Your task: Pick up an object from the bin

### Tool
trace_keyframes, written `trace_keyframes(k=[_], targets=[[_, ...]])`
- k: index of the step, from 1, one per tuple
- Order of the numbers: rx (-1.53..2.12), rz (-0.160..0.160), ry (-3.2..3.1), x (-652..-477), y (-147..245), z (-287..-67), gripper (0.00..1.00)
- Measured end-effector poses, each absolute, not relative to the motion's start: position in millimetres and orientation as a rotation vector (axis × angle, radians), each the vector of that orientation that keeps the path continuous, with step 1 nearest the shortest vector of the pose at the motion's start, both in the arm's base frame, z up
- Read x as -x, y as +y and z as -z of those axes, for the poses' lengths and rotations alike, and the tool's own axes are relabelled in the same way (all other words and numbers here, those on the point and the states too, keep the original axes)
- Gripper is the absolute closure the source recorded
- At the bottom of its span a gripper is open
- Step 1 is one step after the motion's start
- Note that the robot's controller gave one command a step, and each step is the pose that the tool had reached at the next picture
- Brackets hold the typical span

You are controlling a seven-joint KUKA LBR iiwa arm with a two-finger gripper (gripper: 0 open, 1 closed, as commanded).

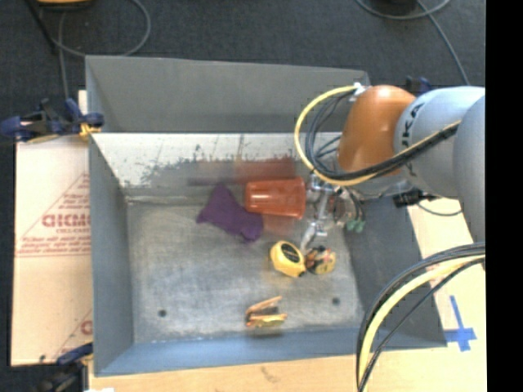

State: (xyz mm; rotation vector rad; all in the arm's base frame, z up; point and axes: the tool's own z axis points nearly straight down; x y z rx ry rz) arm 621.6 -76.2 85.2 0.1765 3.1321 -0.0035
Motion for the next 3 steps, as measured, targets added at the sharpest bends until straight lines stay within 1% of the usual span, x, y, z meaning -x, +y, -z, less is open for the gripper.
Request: trace_keyframes(k=[1,2,3], targets=[[-0.279,0.004,3.115,-623.2,-61,-80,0.00],[-0.306,0.007,3.095,-601.6,-44,-81,0.00],[-0.499,0.010,3.099,-614.3,-39,-78,0.00]])
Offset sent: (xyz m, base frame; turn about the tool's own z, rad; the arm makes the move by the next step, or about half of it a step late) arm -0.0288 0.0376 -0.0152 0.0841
